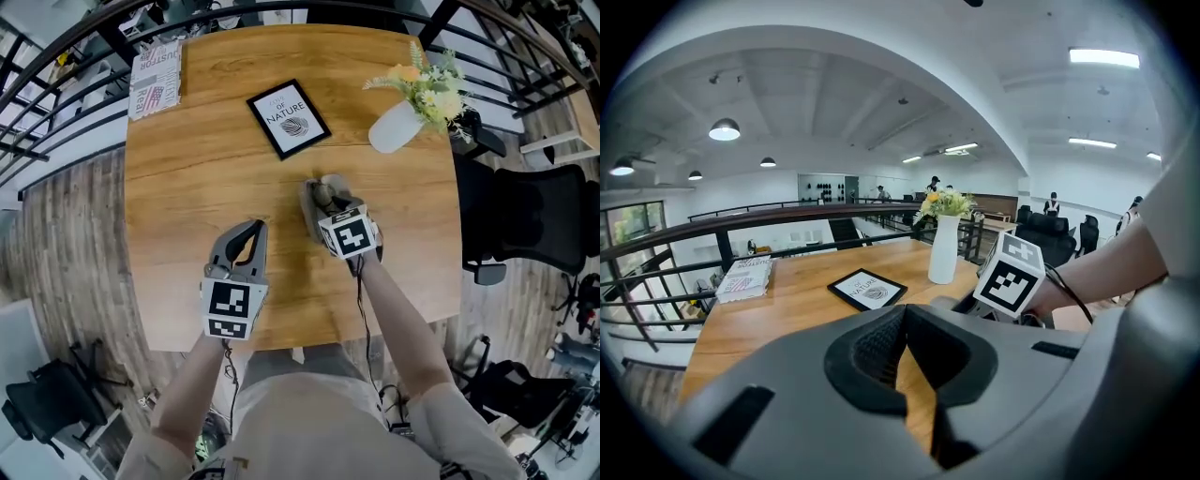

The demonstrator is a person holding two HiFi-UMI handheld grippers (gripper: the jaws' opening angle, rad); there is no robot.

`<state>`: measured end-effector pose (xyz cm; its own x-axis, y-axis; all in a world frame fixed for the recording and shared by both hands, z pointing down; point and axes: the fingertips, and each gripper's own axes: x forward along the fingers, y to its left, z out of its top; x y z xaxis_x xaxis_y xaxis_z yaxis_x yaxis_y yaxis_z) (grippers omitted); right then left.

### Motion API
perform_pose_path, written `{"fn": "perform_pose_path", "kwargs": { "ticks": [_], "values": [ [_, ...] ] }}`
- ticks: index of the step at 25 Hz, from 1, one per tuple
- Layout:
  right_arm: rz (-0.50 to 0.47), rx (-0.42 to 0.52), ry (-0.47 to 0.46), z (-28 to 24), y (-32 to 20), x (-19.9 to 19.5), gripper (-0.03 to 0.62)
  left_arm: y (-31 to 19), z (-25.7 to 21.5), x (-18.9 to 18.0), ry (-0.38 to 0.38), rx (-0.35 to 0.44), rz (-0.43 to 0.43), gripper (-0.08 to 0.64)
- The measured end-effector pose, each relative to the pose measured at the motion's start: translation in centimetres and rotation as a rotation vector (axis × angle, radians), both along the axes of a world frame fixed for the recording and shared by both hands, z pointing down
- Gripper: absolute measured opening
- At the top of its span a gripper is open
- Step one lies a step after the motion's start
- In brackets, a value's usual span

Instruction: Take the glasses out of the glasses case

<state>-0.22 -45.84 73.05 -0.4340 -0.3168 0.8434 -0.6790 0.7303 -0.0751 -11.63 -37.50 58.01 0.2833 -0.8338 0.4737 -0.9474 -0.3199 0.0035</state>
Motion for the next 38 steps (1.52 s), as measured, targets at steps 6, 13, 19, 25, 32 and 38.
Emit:
{"fn": "perform_pose_path", "kwargs": {
  "ticks": [6, 13, 19, 25, 32, 38],
  "values": [
    [-0.048, -0.023, 0.062, 1.0, 0.5, 0.0, 0.175, 0.9, 1.5, 0.0, 0.015, -0.034, 0.002, 0.015],
    [-0.160, -0.008, 0.152, 1.4, 1.6, -0.3, 0.146, 1.6, 2.1, 0.3, 0.025, -0.048, 0.011, 0.015],
    [-0.173, -0.001, 0.203, 1.8, 2.6, -0.4, 0.094, 2.2, 2.0, 0.0, 0.032, -0.049, 0.010, 0.015],
    [-0.119, 0.038, 0.177, -0.1, 2.0, 0.5, 0.046, 3.2, 1.6, -0.8, 0.031, -0.049, -0.005, 0.015],
    [-0.074, 0.052, 0.094, -3.3, 1.9, 1.9, 0.044, 4.4, 0.0, -0.9, 0.026, -0.024, -0.004, 0.017],
    [-0.039, 0.118, -0.063, -10.3, 1.8, 0.9, 0.044, 5.4, -2.0, -1.5, 0.029, 0.004, -0.022, 0.017]
  ]
}}
